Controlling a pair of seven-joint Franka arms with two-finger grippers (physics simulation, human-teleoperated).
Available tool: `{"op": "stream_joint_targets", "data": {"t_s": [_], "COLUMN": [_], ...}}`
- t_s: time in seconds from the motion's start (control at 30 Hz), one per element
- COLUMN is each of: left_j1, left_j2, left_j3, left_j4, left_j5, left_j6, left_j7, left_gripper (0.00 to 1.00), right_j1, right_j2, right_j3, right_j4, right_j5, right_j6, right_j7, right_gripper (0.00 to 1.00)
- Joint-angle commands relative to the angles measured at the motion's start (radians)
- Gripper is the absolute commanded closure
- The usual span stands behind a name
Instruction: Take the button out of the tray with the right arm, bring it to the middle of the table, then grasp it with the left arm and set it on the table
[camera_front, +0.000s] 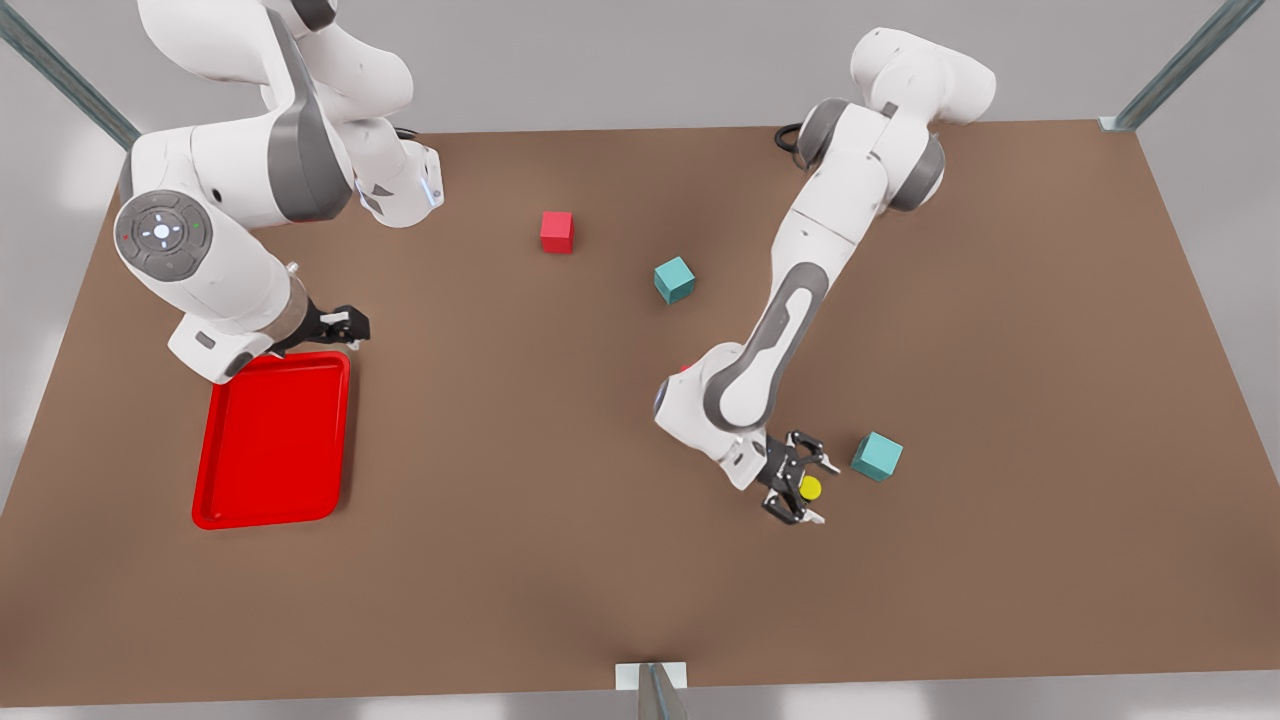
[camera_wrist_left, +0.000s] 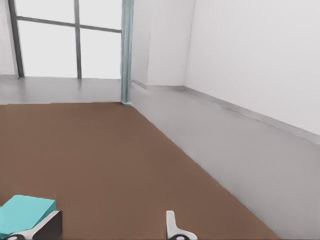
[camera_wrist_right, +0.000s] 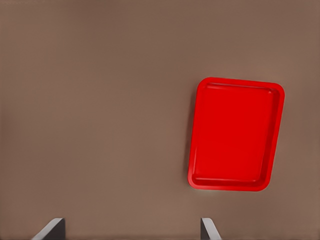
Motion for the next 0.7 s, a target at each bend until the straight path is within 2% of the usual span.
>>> {"op": "stream_joint_targets", "data": {"t_s": [0.0,0.03,0.07,0.13,0.17,0.2,0.23,0.27,0.67], "left_j1": [0.018,0.099,0.215,0.294,0.312,0.328,0.352,0.357,0.354], "left_j2": [-0.131,-0.202,-0.260,-0.334,-0.478,-0.674,-0.800,-0.845,-0.894], "left_j3": [0.000,0.015,0.014,0.014,0.018,0.020,0.023,0.043,0.050], "left_j4": [0.027,0.065,0.111,0.163,0.151,-0.003,-0.149,-0.199,-0.242], "left_j5": [-0.440,-0.736,-0.954,-1.008,-1.007,-1.030,-1.033,-1.062,-1.091], "left_j6": [-0.132,-0.222,-0.297,-0.434,-0.455,-0.411,-0.308,-0.270,-0.264], "left_j7": [1.135,1.611,1.928,2.297,2.325,2.325,2.325,2.328,2.331], "left_gripper": [0.00,0.00,0.00,0.00,0.00,0.00,0.00,0.00,0.00], "right_j1": [-0.020,-0.020,-0.018,-0.009,-0.012,-0.013,-0.010,-0.009,-0.012], "right_j2": [-0.001,-0.001,-0.001,-0.001,-0.001,-0.001,-0.001,-0.001,-0.001], "right_j3": [-0.001,0.001,0.002,0.007,0.007,0.005,0.005,0.007,0.005], "right_j4": [0.001,0.001,0.001,0.000,0.000,0.000,0.000,0.000,-0.002], "right_j5": [0.003,0.003,0.003,0.003,0.004,0.004,0.004,0.004,0.003], "right_j6": [-0.022,-0.022,-0.022,-0.024,-0.024,-0.024,-0.025,-0.025,-0.025], "right_j7": [-0.003,-0.001,-0.003,-0.001,-0.003,-0.001,-0.001,-0.001,-0.001], "right_gripper": [0.00,0.00,0.00,0.00,0.00,0.00,0.00,0.00,0.00]}}
